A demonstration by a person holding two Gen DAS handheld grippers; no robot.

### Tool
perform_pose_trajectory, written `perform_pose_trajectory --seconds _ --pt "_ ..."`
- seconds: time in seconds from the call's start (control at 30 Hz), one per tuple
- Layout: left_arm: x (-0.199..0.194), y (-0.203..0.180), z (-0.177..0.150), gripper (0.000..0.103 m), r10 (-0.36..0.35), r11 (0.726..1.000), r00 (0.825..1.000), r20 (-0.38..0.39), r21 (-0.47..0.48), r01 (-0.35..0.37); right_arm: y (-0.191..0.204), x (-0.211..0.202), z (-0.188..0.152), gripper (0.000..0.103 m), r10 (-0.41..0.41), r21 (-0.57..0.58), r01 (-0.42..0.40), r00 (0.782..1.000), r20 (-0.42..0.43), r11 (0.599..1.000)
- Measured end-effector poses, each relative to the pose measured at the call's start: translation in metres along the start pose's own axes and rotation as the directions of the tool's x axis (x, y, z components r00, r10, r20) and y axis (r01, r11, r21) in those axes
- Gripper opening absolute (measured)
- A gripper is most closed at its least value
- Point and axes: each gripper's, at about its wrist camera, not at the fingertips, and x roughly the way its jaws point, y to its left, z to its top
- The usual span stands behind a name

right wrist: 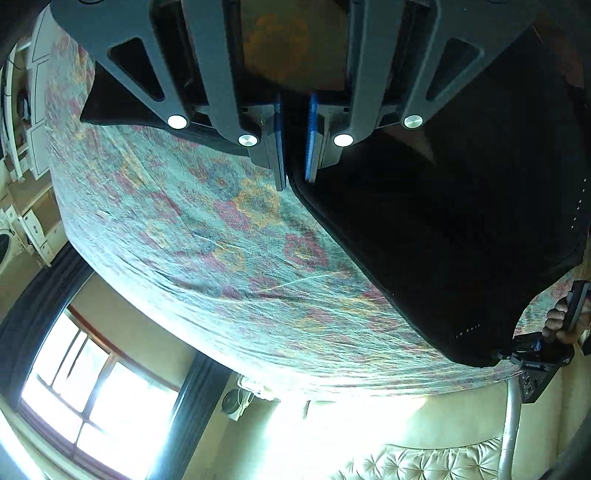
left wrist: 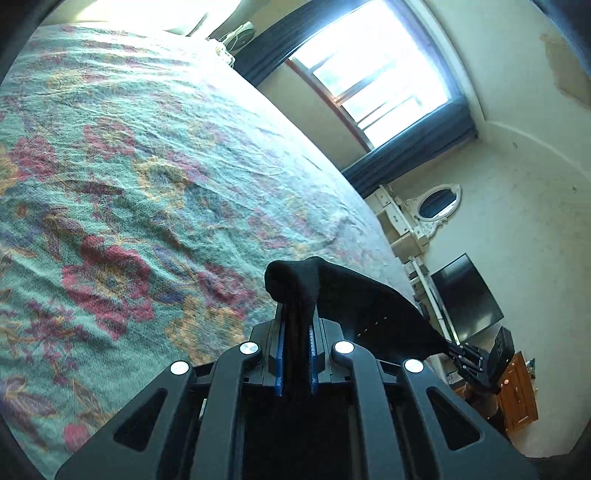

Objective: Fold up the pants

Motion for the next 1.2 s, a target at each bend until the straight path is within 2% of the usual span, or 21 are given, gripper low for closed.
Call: perform_pose_trajectory --seconds 0.17,0.3,0.37,0.43,0.5,0.53,0.57,0.6,0.63,0.67,0.7,0.73,0.77,0.8,0.83,0.87,0.93,1.0,1.07,1.13,1.2 --pt "-0.051 -0.022 -0.053 0.009 -0.029 0.999 1.000 -0.001 0.019 0.029 0.063 -0.049 -0.075 0.009 -0.029 0.007 0.029 0.999 -0.031 1.000" --pt "-0.080 -0.011 -0.101 0.013 -0.021 1.000 0.999 -0.045 -0.018 0.020 0.096 -0.043 -0.123 0.013 0.030 0.110 -0.016 0.991 -0.128 0.994" --pt "-0.086 0.001 -0.120 0.018 0.000 0.998 0.997 -0.077 -0.066 -0.005 0.095 -0.043 -0.134 0.017 0.083 0.237 -0.047 0.986 -0.143 0.970" --pt "-0.093 0.009 -0.138 0.021 0.029 0.994 0.994 -0.109 -0.103 -0.041 0.083 -0.052 -0.139 0.019 0.150 0.408 -0.097 0.983 -0.101 0.908" --pt "-0.102 0.009 -0.152 0.025 0.036 0.991 0.994 -0.107 -0.123 -0.049 0.068 -0.058 -0.146 0.024 0.227 0.579 -0.159 0.973 -0.047 0.800" --pt "-0.106 0.009 -0.157 0.034 0.037 0.989 0.994 -0.104 -0.141 -0.052 0.063 -0.059 -0.150 0.026 0.256 0.642 -0.181 0.966 -0.024 0.745" --pt "-0.112 0.009 -0.161 0.038 0.036 0.986 0.996 -0.086 -0.159 -0.050 0.058 -0.059 -0.156 0.026 0.285 0.698 -0.202 0.959 -0.002 0.687" --pt "-0.119 0.010 -0.164 0.048 0.036 0.982 0.998 -0.054 -0.182 -0.045 0.054 -0.059 -0.161 0.026 0.308 0.740 -0.220 0.951 0.018 0.636" --pt "-0.127 0.014 -0.168 0.057 0.038 0.975 0.999 -0.012 -0.219 -0.040 0.052 -0.059 -0.164 0.026 0.316 0.764 -0.228 0.948 0.033 0.604" --pt "-0.135 0.019 -0.170 0.060 0.041 0.966 0.999 0.032 -0.257 -0.031 0.051 -0.061 -0.164 0.026 0.309 0.772 -0.226 0.950 0.039 0.594" --pt "-0.143 0.025 -0.173 0.062 0.049 0.955 0.996 0.070 -0.294 -0.027 0.053 -0.063 -0.163 0.026 0.296 0.766 -0.213 0.955 0.031 0.606" --pt "-0.148 0.031 -0.175 0.062 0.059 0.945 0.994 0.089 -0.325 -0.026 0.056 -0.065 -0.160 0.028 0.270 0.743 -0.183 0.963 0.003 0.644" --pt "-0.151 0.036 -0.177 0.062 0.070 0.933 0.992 0.104 -0.358 -0.028 0.062 -0.065 -0.153 0.059 0.221 0.690 -0.124 0.974 -0.053 0.713" --pt "-0.152 0.039 -0.179 0.062 0.071 0.924 0.991 0.110 -0.383 -0.023 0.071 -0.067 -0.147 0.083 0.147 0.619 -0.052 0.984 -0.103 0.784" --pt "-0.151 0.036 -0.182 0.062 0.064 0.919 0.993 0.104 -0.394 -0.018 0.083 -0.074 -0.145 0.096 0.056 0.536 0.015 0.992 -0.116 0.844" --pt "-0.149 0.032 -0.185 0.062 0.060 0.920 0.994 0.094 -0.391 -0.019 0.094 -0.080 -0.143 0.095 -0.004 0.454 0.060 0.992 -0.122 0.889" --pt "-0.146 0.016 -0.189 0.062 0.080 0.926 0.993 0.087 -0.375 -0.042 0.104 -0.083 -0.138 0.095 -0.045 0.374 0.094 0.989 -0.139 0.923" --pt "-0.143 0.003 -0.194 0.062 0.080 0.910 0.992 0.094 -0.413 -0.035 0.102 -0.091 -0.139 0.095 -0.028 0.406 0.075 0.992 -0.121 0.911" --pt "-0.146 -0.014 -0.198 0.062 0.103 0.903 0.986 0.135 -0.429 -0.036 0.092 -0.101 -0.149 0.095 0.021 0.495 0.024 0.996 -0.085 0.868" --pt "-0.142 -0.032 -0.202 0.062 0.080 0.907 0.986 0.149 -0.421 -0.011 0.078 -0.108 -0.159 0.095 0.095 0.619 -0.062 0.995 -0.021 0.783" --pt "-0.130 -0.044 -0.206 0.062 0.094 0.913 0.989 0.115 -0.407 -0.039 0.070 -0.107 -0.167 0.095 0.176 0.709 -0.142 0.984 0.025 0.691"
